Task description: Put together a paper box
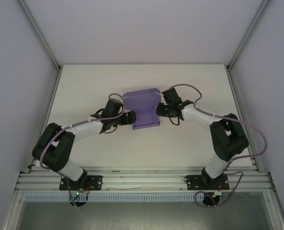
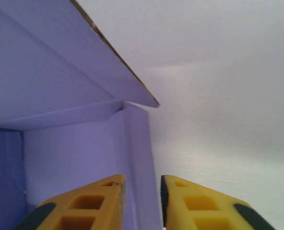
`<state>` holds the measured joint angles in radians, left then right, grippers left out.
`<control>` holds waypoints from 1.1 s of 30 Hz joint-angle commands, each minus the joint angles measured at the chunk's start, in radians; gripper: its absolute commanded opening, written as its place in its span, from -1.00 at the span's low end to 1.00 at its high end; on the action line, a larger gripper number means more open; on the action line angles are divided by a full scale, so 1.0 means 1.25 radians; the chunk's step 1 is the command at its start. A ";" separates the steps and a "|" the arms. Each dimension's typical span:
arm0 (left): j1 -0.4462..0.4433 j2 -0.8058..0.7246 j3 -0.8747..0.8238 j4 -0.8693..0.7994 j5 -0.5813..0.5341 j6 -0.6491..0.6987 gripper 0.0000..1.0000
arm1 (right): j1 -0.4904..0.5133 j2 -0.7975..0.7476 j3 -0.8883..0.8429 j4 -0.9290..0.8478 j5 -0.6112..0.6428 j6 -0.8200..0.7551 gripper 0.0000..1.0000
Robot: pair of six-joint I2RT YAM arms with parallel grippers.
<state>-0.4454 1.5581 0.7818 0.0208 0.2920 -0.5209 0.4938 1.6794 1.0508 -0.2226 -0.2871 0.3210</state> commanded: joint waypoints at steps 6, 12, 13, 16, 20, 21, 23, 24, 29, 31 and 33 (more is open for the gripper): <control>-0.009 0.049 0.044 0.028 0.000 -0.003 0.47 | -0.030 0.033 -0.046 0.131 -0.166 0.008 -0.57; -0.017 0.075 0.055 0.027 0.006 0.000 0.36 | -0.035 0.061 -0.051 0.141 -0.178 0.019 -0.71; -0.017 0.078 0.057 0.028 0.007 0.001 0.32 | -0.035 0.063 -0.051 0.140 -0.178 0.020 -0.75; -0.019 0.084 0.057 0.029 0.007 -0.001 0.30 | -0.037 0.068 -0.055 0.138 -0.174 0.022 -0.74; -0.020 0.092 0.062 0.032 0.008 0.000 0.19 | -0.037 0.088 -0.055 0.133 -0.194 0.021 -0.75; -0.020 0.094 0.064 0.033 0.009 -0.001 0.17 | -0.038 0.092 -0.059 0.135 -0.202 0.021 -0.75; -0.022 0.101 0.067 0.036 0.013 -0.001 0.15 | -0.038 0.100 -0.064 0.135 -0.212 0.020 -0.75; -0.021 0.104 0.070 0.036 0.016 -0.001 0.15 | -0.036 0.104 -0.064 0.125 -0.207 0.017 -0.75; -0.025 0.115 0.078 0.034 0.016 -0.001 0.13 | -0.027 0.123 -0.049 0.015 -0.097 -0.012 -0.66; -0.024 0.113 0.079 0.033 0.011 -0.001 0.12 | -0.023 0.134 -0.044 -0.006 -0.080 -0.018 -0.65; -0.025 0.112 0.080 0.031 0.011 0.002 0.10 | -0.019 0.143 -0.043 -0.008 -0.077 -0.018 -0.80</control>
<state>-0.4652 1.6901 0.8524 0.0429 0.3073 -0.5236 0.4606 1.7889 1.0191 -0.0643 -0.4835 0.3130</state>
